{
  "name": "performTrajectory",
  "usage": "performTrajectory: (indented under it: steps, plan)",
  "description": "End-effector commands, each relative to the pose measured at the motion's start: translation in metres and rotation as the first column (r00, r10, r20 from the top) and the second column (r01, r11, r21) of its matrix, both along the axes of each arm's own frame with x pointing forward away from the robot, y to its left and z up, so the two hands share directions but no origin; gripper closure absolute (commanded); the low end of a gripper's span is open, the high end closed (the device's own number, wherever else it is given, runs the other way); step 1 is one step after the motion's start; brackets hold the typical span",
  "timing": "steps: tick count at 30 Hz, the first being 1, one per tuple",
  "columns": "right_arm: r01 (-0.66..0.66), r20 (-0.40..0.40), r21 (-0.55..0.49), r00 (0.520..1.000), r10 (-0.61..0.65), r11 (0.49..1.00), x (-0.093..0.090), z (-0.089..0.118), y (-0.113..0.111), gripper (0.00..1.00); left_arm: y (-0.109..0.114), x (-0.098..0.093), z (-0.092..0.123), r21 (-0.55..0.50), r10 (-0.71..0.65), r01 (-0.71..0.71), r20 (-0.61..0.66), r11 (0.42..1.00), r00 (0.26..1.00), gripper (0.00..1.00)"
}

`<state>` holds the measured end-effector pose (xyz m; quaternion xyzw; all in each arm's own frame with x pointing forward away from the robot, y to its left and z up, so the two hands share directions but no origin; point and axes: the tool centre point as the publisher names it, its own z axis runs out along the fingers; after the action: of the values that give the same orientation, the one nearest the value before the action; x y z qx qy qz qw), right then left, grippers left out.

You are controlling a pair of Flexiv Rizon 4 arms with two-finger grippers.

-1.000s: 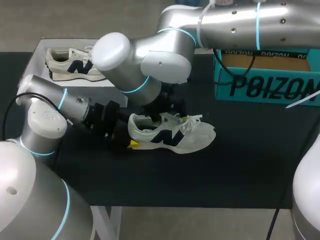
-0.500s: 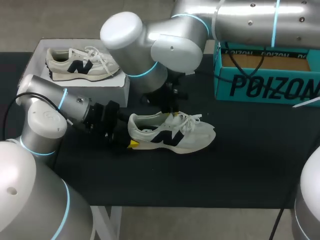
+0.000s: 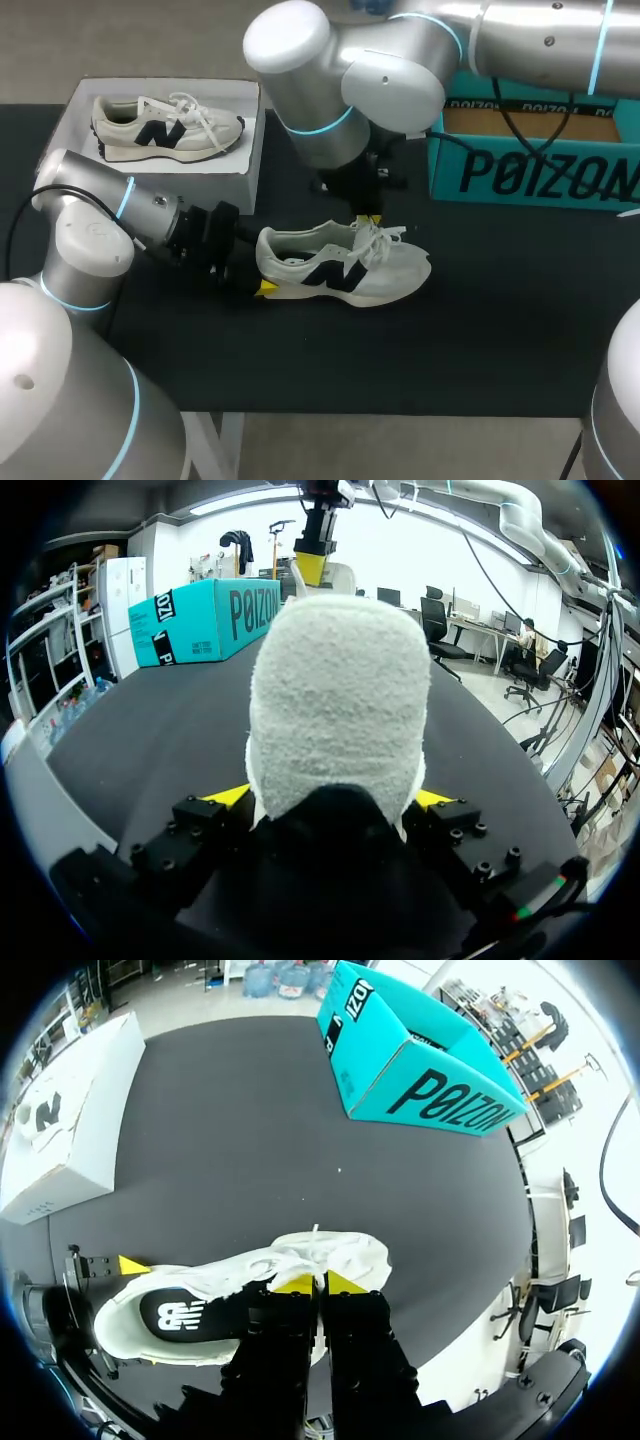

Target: Take the shoe out of the shoebox, open the shoe tongue, remove and reinsert the insole, then place the shoe into the shoebox

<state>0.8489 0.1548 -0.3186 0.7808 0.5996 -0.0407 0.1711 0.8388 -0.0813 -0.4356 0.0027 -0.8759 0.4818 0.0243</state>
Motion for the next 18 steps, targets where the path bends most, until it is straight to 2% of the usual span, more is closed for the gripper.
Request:
performTrajectory:
  steps: [1, 5, 17, 18]
  plan:
    - [0.005, 0.019, 0.018, 1.0, -0.006, 1.0, -0.006, 0.001, -0.014, 1.0, -0.001, 0.001, -0.005, 0.001, 0.0, 0.0, 0.001, 1.0, 1.0, 1.0]
    - [0.033, 0.012, 0.014, 0.999, -0.033, 0.999, -0.007, -0.003, -0.024, 1.0, -0.001, 0.001, -0.005, 0.001, 0.0, 0.0, 0.001, 1.0, 1.0, 1.0]
    - [0.096, -0.027, -0.012, 0.995, -0.096, 0.995, -0.013, -0.04, -0.045, 1.0, -0.001, 0.001, -0.005, 0.001, 0.0, 0.0, 0.001, 1.0, 1.0, 1.0]
    - [0.096, -0.029, -0.012, 0.995, -0.097, 0.995, -0.013, -0.042, -0.046, 0.94, -0.001, 0.001, -0.005, 0.001, 0.0, 0.0, 0.001, 1.0, 1.0, 1.0]
